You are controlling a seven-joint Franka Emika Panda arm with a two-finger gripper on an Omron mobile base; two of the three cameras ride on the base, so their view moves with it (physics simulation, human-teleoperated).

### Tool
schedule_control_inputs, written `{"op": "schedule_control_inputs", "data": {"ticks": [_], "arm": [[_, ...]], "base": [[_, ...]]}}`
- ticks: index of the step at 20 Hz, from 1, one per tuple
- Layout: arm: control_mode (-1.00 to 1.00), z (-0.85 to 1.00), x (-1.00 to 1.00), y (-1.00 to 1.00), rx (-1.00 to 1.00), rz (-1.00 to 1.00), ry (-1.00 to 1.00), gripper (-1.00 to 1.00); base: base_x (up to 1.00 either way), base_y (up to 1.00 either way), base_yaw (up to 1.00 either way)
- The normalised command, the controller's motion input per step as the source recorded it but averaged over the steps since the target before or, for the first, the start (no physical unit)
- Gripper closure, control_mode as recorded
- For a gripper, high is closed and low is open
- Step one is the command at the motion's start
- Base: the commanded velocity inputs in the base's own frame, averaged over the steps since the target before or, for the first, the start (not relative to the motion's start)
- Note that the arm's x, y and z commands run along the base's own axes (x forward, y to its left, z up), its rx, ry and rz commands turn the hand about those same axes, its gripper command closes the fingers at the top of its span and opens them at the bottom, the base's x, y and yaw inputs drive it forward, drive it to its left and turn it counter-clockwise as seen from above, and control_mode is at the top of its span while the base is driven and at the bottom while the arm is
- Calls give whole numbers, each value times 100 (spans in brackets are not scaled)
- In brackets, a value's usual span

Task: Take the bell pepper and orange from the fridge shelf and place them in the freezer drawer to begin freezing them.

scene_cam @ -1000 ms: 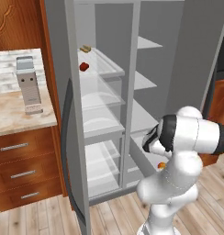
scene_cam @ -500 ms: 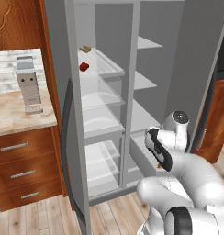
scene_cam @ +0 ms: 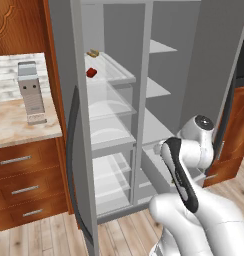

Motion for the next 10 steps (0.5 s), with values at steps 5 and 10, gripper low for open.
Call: {"op": "schedule_control_inputs", "data": {"ticks": [5,10], "arm": [[-100,0,0,0,0,0,0,-100],[100,0,0,3,0,1,0,-100]], "base": [[0,0,0],[0,11,6]]}}
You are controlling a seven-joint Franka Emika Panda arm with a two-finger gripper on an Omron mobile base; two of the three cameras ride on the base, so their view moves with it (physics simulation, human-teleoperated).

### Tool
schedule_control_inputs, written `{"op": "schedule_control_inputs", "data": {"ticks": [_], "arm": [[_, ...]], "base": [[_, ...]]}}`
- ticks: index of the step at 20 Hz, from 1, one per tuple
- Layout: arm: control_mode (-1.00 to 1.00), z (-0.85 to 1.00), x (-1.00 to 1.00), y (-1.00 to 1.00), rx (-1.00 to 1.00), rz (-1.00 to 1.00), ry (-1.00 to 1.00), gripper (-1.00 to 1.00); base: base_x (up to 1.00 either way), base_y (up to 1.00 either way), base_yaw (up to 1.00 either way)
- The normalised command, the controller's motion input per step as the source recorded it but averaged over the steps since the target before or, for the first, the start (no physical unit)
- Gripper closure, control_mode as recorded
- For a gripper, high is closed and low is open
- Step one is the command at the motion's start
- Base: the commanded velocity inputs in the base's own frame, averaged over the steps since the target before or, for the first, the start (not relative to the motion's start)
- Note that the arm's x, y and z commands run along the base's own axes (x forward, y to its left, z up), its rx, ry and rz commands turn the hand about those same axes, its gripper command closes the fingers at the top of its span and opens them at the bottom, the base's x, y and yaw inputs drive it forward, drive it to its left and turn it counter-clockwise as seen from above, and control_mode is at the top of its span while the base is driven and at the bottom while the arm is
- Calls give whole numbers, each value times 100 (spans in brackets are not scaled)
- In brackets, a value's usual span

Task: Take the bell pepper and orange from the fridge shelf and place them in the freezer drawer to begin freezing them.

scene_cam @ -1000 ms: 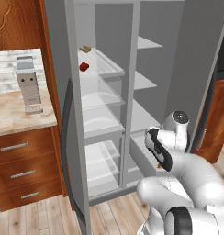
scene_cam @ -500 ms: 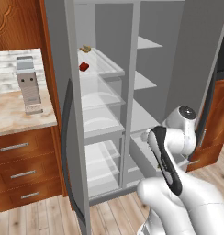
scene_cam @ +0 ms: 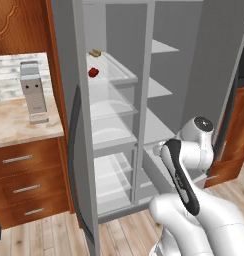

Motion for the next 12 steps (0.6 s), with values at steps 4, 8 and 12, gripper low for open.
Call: {"op": "schedule_control_inputs", "data": {"ticks": [4,8,12], "arm": [[100,0,0,0,0,0,0,-100],[100,0,0,0,0,0,0,-100],[100,0,0,0,0,0,0,-100]], "base": [[0,23,27],[16,17,23],[33,20,16]]}}
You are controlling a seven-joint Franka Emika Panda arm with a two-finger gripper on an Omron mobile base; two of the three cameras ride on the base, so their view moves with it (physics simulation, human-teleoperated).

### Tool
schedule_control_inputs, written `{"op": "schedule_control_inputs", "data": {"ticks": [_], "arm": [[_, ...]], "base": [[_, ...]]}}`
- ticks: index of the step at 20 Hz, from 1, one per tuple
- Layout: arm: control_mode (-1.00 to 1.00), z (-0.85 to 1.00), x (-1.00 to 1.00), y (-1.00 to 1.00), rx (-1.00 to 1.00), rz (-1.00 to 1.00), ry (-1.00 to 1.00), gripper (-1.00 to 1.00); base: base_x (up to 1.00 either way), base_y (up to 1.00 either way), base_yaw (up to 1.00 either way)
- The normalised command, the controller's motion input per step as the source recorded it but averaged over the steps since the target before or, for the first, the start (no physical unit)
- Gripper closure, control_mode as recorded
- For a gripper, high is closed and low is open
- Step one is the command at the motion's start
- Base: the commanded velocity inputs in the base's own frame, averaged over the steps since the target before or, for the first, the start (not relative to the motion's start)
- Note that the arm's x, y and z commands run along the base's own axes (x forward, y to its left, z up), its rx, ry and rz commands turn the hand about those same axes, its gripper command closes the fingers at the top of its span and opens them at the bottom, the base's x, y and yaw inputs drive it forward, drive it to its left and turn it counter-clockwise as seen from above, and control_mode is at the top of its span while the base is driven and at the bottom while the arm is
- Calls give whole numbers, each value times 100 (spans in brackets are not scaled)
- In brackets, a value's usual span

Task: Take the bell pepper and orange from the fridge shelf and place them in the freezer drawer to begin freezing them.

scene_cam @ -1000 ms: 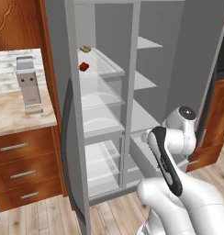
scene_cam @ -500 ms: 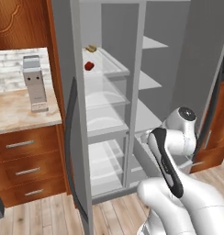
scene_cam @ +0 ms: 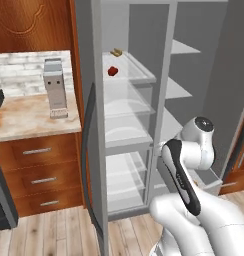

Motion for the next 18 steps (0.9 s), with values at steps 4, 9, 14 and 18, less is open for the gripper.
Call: {"op": "schedule_control_inputs", "data": {"ticks": [4,9,14,18], "arm": [[100,0,0,0,0,0,0,-100],[100,0,0,0,0,0,0,-100],[100,0,0,0,0,0,0,-100],[100,0,0,0,0,0,0,-100]], "base": [[38,30,15],[62,24,7],[77,31,1],[39,57,0]]}}
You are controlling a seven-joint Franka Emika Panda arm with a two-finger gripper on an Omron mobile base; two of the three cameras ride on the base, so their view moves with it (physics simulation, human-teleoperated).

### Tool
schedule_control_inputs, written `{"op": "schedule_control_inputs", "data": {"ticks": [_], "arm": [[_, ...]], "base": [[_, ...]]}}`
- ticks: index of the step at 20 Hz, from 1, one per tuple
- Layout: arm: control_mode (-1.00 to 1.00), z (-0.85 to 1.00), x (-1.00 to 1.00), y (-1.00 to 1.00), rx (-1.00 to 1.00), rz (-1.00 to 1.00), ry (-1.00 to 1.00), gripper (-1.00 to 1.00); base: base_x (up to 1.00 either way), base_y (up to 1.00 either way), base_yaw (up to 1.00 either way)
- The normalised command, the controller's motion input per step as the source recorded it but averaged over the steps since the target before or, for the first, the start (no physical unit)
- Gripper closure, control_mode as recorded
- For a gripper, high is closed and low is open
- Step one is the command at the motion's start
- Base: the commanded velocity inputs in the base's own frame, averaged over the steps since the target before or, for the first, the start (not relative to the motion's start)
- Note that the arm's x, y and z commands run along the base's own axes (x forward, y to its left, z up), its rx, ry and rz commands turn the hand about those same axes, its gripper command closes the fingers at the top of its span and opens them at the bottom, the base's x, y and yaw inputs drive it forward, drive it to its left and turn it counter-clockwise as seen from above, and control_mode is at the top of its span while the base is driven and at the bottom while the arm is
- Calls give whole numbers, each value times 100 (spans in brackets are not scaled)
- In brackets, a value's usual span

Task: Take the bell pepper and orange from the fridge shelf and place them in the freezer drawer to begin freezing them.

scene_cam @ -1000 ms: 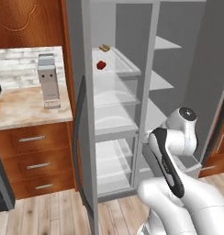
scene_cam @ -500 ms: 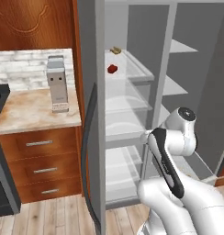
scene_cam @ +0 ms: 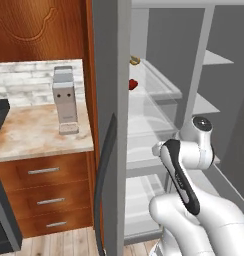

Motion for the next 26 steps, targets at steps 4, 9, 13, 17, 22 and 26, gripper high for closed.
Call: {"op": "schedule_control_inputs", "data": {"ticks": [4,9,13,17,22,26], "arm": [[100,0,0,0,0,0,0,-100],[-100,0,0,0,0,0,0,-100],[-100,57,0,4,0,0,-13,-100],[-100,100,1,38,-4,0,-18,-100],[-100,100,7,30,-5,-1,-12,-100],[-100,100,32,8,-1,-4,-1,-100]], "base": [[9,68,0],[0,27,2],[0,0,0],[0,0,0],[0,0,0],[0,0,0]]}}
